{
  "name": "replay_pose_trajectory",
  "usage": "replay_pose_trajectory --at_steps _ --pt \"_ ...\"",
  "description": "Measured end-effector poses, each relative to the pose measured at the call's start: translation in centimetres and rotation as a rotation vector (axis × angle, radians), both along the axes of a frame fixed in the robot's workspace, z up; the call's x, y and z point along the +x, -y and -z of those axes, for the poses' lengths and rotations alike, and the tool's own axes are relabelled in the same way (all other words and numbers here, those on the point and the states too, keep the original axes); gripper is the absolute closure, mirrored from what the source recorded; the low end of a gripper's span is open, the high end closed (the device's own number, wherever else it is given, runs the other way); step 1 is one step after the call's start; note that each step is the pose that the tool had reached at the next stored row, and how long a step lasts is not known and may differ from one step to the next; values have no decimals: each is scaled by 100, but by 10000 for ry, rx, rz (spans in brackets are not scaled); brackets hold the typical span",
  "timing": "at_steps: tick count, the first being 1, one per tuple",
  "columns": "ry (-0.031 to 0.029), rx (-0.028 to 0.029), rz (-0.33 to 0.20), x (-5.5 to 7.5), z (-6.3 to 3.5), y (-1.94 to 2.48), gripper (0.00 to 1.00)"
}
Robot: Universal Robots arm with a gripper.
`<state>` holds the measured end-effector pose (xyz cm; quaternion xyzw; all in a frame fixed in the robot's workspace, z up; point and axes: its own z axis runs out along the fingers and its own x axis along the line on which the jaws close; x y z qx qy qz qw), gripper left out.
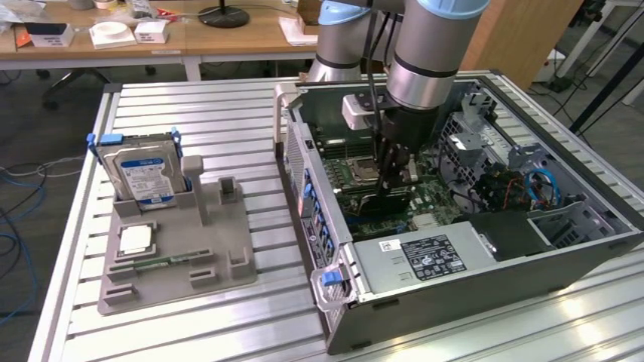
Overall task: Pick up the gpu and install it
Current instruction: 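Press down on the gpu until it lock into place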
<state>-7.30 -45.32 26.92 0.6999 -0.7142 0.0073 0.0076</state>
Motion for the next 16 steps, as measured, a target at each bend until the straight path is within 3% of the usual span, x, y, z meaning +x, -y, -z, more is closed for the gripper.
replay_pose_trajectory --at_steps 9,12,16 --pt "-5 -1 3 -7 -2 0 89" --pt "-84 -2 3 -16 -22 0 89" --pt "-104 0 1 -26 -103 0 89"
